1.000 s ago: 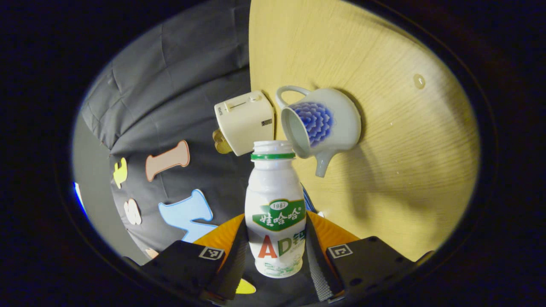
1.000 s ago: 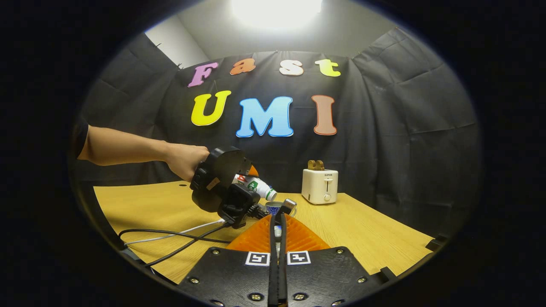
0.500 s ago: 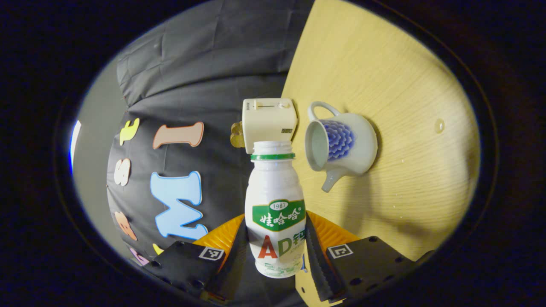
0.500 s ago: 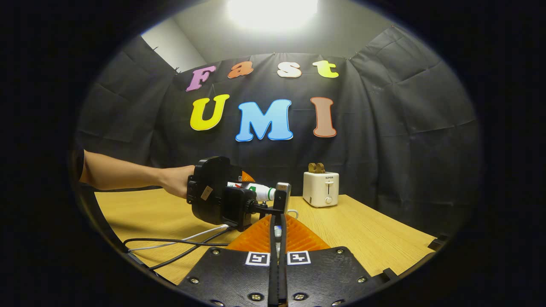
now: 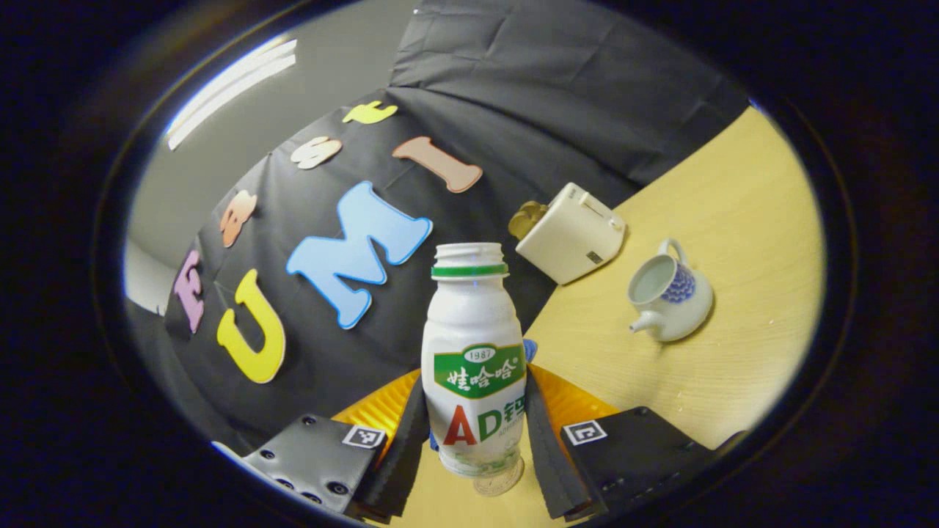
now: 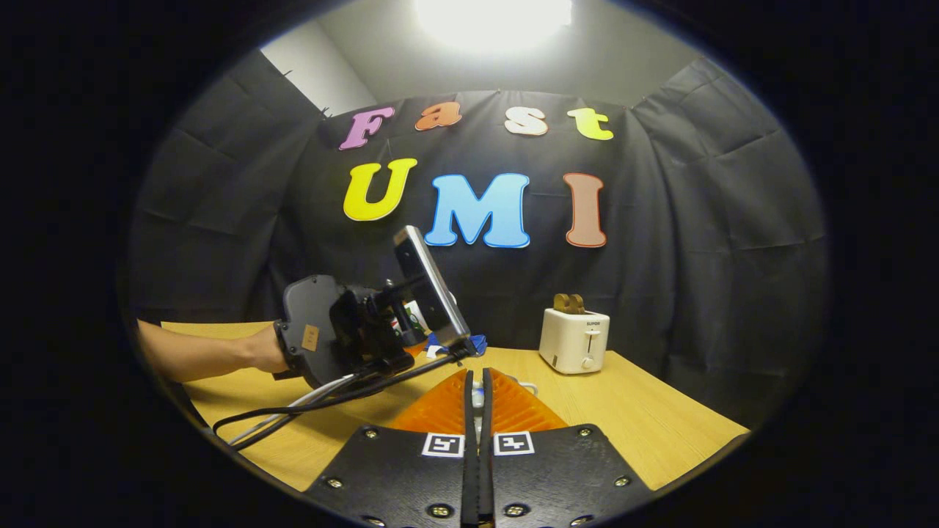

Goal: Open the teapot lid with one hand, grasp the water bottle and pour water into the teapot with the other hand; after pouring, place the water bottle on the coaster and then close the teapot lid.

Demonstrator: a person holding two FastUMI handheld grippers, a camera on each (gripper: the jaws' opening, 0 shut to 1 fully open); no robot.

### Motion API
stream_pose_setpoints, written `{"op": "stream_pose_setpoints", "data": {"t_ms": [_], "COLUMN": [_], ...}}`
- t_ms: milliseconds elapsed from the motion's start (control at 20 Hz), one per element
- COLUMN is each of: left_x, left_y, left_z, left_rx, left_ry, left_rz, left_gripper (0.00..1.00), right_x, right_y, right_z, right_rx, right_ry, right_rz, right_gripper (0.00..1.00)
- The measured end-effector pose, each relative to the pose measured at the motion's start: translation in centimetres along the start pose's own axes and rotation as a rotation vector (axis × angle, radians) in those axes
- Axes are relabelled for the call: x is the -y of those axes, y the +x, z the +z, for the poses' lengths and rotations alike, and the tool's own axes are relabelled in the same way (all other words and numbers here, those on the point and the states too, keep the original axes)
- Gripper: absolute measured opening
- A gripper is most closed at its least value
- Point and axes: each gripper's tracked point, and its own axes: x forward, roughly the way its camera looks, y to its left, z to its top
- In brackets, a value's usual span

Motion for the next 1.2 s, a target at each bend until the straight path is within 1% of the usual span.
{"op": "stream_pose_setpoints", "data": {"t_ms": [200, 300, 350, 400, 450, 600, 650, 700, 750, 800, 900, 1000, 1050, 1100, 1150, 1200], "left_x": [-4.2, -5.9, -7.0, -7.9, -8.6, -10.2, -10.7, -11.4, -11.9, -12.2, -13.0, -13.3, -13.2, -13.0, -13.0, -13.1], "left_y": [-1.5, -2.0, -2.3, -2.6, -2.7, -2.9, -2.9, -2.9, -3.1, -3.2, -3.0, -2.8, -2.7, -2.8, -2.8, -2.6], "left_z": [-2.2, -3.0, -3.3, -3.7, -4.1, -5.7, -6.1, -6.4, -6.4, -6.3, -6.2, -6.8, -7.2, -7.5, -7.7, -7.8], "left_rx": [0.032, 0.053, 0.061, 0.064, 0.069, 0.058, 0.056, 0.055, 0.059, 0.065, 0.069, 0.044, 0.038, 0.033, 0.028, 0.02], "left_ry": [-0.262, -0.381, -0.418, -0.448, -0.487, -0.617, -0.654, -0.695, -0.715, -0.728, -0.739, -0.74, -0.748, -0.756, -0.757, -0.756], "left_rz": [0.068, 0.063, 0.068, 0.074, 0.08, 0.08, 0.081, 0.084, 0.084, 0.087, 0.09, 0.106, 0.109, 0.113, 0.112, 0.119], "left_gripper": [0.78, 0.78, 0.73, 0.77, 0.73, 0.73, 0.68, 0.73, 0.73, 0.77, 0.77, 0.77, 0.69, 0.69, 0.77, 0.68], "right_x": [-1.5, -2.1, -2.5, -2.8, -2.9, -2.5, -1.8, -0.8, 0.1, 0.9, 2.6, 3.2, 3.5, 3.8, 4.1, 4.1], "right_y": [4.0, 5.7, 6.5, 7.2, 7.8, 9.4, 10.0, 11.0, 11.8, 12.6, 14.6, 16.3, 17.0, 17.5, 17.9, 18.2], "right_z": [0.9, 1.2, 1.2, 1.3, 1.3, 1.0, 0.9, 0.5, 0.2, -0.2, -1.9, -3.3, -4.0, -4.8, -5.3, -5.7], "right_rx": [0.004, 0.012, 0.013, 0.018, 0.017, 0.012, 0.008, -0.003, -0.014, -0.027, -0.084, -0.126, -0.142, -0.158, -0.17, -0.172], "right_ry": [-0.007, -0.021, -0.025, -0.024, -0.021, -0.009, -0.011, -0.01, -0.01, -0.009, -0.026, -0.013, -0.003, -0.015, -0.031, -0.036], "right_rz": [0.021, 0.025, 0.03, 0.036, 0.037, 0.033, 0.021, 0.003, -0.013, -0.03, -0.072, -0.087, -0.098, -0.108, -0.114, -0.111], "right_gripper": [0.0, 0.0, 0.0, 0.0, 0.0, 0.0, 0.0, 0.0, 0.0, 0.0, 0.0, 0.0, 0.0, 0.0, 0.0, 0.0]}}
